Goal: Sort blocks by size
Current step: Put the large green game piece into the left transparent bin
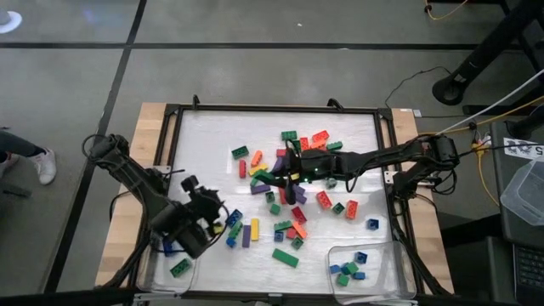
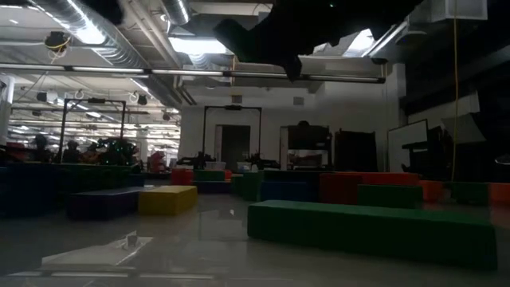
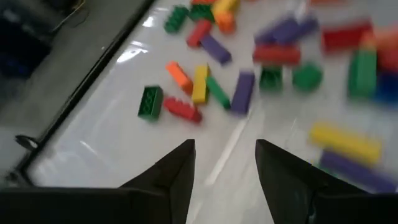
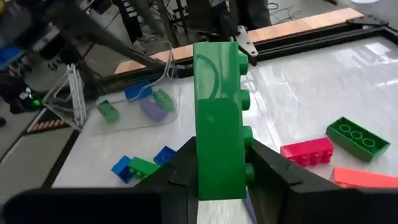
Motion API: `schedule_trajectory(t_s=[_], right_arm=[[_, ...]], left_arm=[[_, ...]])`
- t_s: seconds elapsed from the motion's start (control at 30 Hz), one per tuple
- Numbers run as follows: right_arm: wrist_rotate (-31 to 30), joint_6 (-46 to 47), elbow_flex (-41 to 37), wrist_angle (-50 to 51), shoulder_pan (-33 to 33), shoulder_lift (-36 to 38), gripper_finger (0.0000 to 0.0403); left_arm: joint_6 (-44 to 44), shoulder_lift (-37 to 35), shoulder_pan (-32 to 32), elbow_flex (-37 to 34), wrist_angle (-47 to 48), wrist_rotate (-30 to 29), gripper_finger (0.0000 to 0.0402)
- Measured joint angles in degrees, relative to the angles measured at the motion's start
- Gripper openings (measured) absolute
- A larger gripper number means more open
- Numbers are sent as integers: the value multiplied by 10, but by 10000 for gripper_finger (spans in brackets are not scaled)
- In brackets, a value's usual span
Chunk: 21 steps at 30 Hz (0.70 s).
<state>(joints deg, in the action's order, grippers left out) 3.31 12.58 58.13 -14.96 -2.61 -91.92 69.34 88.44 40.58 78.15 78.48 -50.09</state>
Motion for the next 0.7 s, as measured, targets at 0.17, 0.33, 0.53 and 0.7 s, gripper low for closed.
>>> schedule_trajectory(t_s=[0.17,0.33,0.53,0.7], right_arm=[[7,-66,0,-10,-18,0,109],[8,-122,0,-12,-37,0,93],[8,-174,0,2,-54,0,112],[7,-176,0,6,-58,0,108]], left_arm=[[-47,0,-54,0,-91,-17,157],[-244,0,-101,0,-246,12,157],[-394,0,-137,0,-358,97,157],[-462,0,-156,0,-399,118,157]])
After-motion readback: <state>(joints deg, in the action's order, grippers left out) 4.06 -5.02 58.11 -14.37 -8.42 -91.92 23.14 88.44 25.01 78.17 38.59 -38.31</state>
